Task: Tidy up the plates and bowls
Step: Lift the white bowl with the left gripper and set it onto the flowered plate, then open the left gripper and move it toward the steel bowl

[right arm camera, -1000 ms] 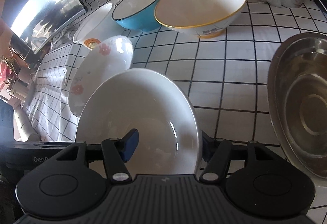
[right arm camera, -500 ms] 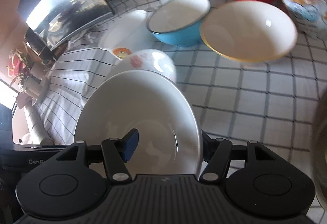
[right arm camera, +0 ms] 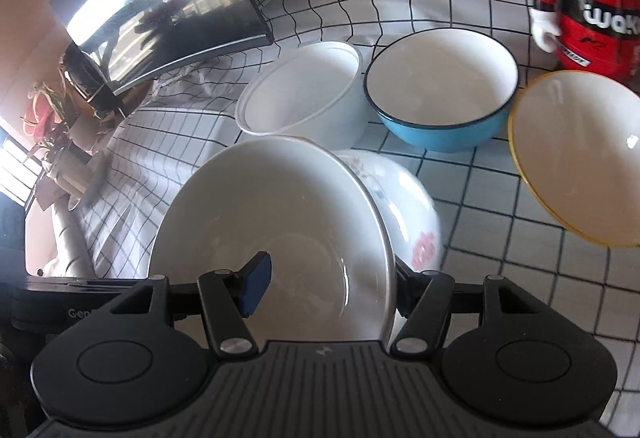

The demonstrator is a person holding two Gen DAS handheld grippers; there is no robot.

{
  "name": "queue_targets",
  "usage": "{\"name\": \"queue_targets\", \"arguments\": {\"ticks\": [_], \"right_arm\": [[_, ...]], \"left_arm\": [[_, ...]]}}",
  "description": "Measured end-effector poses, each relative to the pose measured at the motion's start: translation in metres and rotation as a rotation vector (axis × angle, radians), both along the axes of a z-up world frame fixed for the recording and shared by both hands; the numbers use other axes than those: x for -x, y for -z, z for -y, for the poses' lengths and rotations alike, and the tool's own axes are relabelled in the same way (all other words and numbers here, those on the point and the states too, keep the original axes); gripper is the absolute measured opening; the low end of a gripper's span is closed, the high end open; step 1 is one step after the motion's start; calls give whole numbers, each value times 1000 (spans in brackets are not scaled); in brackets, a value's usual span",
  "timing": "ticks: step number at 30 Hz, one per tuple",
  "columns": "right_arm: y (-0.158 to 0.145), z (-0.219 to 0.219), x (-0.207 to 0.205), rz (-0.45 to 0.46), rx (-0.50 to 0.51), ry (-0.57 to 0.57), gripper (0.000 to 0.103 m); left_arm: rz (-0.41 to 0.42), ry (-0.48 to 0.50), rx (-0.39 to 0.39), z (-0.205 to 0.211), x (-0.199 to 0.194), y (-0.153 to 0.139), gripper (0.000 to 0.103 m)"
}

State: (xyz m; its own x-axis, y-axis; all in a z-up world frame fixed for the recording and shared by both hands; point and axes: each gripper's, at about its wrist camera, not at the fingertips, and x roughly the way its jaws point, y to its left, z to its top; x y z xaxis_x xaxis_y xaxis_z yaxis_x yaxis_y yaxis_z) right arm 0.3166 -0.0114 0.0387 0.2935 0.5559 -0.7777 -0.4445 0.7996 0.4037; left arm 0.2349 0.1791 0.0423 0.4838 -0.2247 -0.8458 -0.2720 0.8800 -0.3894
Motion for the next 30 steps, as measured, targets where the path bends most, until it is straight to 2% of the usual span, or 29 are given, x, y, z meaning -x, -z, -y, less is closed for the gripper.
{"name": "queue_targets", "arguments": {"ticks": [6,11,17,23,26,30], "right_arm": [[20,-19,-19,-41,27,25,63],[36,-24,-30,-68,56,61,63],[48,-20,-35,-97,65,101,64],[48,-16,-32,-93,47,126,64],[44,-15,-26,-56,57,127,64],[27,-13,-16,73,79,117,64]], "left_arm": [[-37,27,-9,-21,-24,23,38],[-50,67,18,-28,-38,37,38],[-28,108,14,-27,-49,42,38],[-16,109,18,-28,-52,44,36],[-4,110,10,-28,-49,42,36],[55,76,-44,-30,-41,31,36]]}}
